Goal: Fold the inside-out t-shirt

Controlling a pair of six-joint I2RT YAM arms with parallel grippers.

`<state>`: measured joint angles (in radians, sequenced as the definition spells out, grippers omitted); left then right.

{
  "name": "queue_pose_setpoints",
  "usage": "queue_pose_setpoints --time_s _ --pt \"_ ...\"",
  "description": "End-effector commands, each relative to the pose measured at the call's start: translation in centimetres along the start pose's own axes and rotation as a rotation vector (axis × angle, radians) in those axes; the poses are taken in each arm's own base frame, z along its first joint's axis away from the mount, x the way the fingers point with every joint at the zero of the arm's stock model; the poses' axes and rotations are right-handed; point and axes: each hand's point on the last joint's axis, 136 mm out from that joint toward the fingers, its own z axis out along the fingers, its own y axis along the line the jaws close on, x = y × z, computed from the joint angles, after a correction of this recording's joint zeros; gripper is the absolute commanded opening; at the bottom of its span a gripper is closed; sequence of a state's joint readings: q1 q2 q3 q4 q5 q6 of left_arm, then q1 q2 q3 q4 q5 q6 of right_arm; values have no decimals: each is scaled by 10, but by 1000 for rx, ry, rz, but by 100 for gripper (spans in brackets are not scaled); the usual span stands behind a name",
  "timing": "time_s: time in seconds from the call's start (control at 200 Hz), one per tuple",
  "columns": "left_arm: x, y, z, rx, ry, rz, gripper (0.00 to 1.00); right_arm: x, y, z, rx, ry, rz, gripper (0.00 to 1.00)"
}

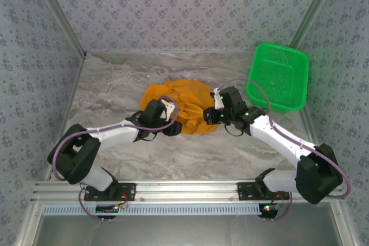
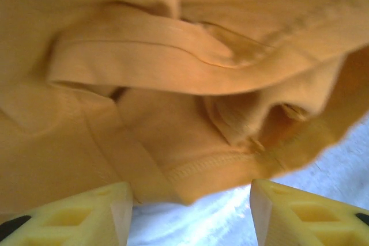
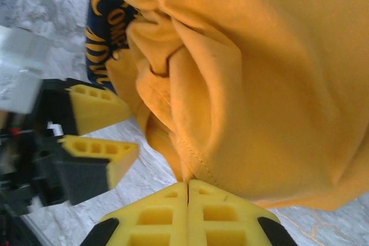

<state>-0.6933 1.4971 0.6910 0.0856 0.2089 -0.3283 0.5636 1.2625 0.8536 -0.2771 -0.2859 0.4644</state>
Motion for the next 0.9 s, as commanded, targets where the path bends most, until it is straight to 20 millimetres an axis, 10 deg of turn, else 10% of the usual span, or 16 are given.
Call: queue_pose_setpoints --time_s 0.0,0.155,0.33,0.61,0.895 --pt "-13 12 11 -63 -46 -69 55 -8 18 -14 -49 -12 8 0" --pt "-6 22 20 -111 -3 -73 40 -7 16 -16 -35 -13 10 0" --pt "-18 23 7 -133 -5 -55 0 -6 7 -15 11 -14 -3 0" --pt "-55 -5 -51 8 -154 -76 0 10 -45 -2 246 23 -35 0" --pt "4 -2 -34 70 -130 -127 0 38 -63 25 283 40 -63 8"
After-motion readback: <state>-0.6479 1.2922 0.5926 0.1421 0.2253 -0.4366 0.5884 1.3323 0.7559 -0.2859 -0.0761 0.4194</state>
